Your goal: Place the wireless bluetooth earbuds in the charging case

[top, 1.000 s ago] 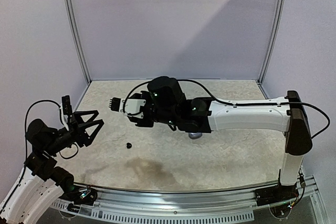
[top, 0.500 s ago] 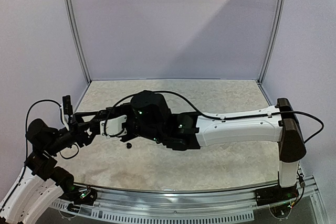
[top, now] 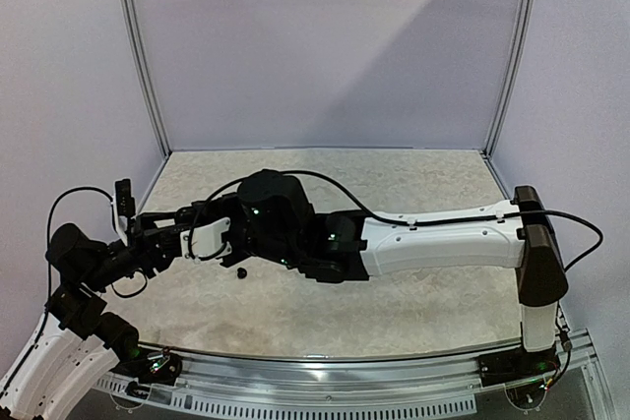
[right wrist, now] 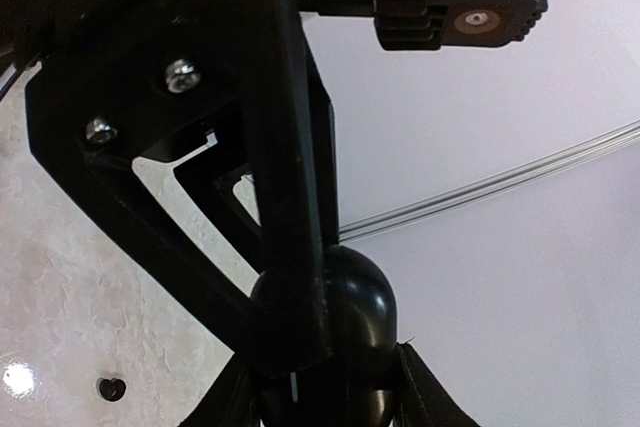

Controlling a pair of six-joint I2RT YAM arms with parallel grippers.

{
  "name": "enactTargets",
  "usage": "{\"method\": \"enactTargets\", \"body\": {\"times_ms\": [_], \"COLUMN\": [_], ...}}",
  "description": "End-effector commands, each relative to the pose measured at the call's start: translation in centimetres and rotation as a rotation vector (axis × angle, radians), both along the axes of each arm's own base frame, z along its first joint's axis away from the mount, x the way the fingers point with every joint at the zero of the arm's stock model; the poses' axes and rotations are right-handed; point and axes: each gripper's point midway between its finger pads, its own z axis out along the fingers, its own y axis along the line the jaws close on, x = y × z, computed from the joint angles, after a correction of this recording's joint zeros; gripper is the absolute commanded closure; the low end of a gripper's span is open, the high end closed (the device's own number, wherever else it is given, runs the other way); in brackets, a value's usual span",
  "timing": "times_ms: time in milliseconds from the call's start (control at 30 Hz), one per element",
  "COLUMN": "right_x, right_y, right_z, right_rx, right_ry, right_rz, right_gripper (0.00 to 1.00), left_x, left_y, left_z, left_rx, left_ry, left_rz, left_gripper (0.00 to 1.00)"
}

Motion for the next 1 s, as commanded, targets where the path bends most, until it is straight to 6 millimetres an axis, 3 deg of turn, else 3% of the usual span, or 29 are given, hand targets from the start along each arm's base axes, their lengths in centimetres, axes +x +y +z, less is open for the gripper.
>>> {"method": "enactTargets", "body": {"times_ms": [0,100,267,300,333,433,533,600,767,833,967], "right_x": [-0.5,-0.4,-0.5,-0.5,-0.4,-0.9,-1.6,-2.3,-3.8,-3.5,-3.4], "right_y": [0.7,0.7,0.7,0.7,0.7,0.4,-0.7,-1.8,-4.3,-4.2,-3.1], "right_z": [-0.3,-0.1,-0.2,-0.1,0.0,-0.1,0.0,0.9,5.4,5.7,3.3], "right_rx": [-0.010,-0.003,-0.001,0.002,0.004,-0.011,-0.040,-0.026,0.049,0.048,-0.033], "right_ry": [0.000,0.006,0.017,0.026,0.034,0.094,0.279,0.447,0.867,0.978,1.106], "right_rz": [0.018,0.013,0.012,0.010,0.008,0.035,0.118,0.222,0.459,0.466,0.447], "right_gripper": [0.92,0.92,0.90,0.85,0.78,0.37,0.06,0.03,0.06,0.09,0.18], "left_x": [-0.7,-0.6,-1.0,-1.0,-1.0,-1.3,-2.2,-2.6,-3.2,-3.6,-3.6], "left_y": [-0.3,-0.3,-0.4,-0.4,-0.4,-0.5,-0.7,-0.7,-0.5,-0.7,-0.7], "left_z": [0.7,0.7,0.6,0.7,0.7,0.7,0.8,0.9,1.3,1.3,1.4], "left_rx": [-0.010,-0.005,0.001,0.003,0.007,0.027,0.068,0.086,0.092,0.093,0.091], "left_ry": [-0.024,-0.029,-0.035,-0.040,-0.047,-0.085,-0.163,-0.201,-0.242,-0.250,-0.252], "left_rz": [-0.030,-0.028,-0.046,-0.045,-0.043,-0.049,-0.080,-0.090,-0.103,-0.130,-0.132], "left_gripper": [0.53,0.65,1.00,1.00,1.00,1.00,1.00,1.00,1.00,1.00,1.00]}}
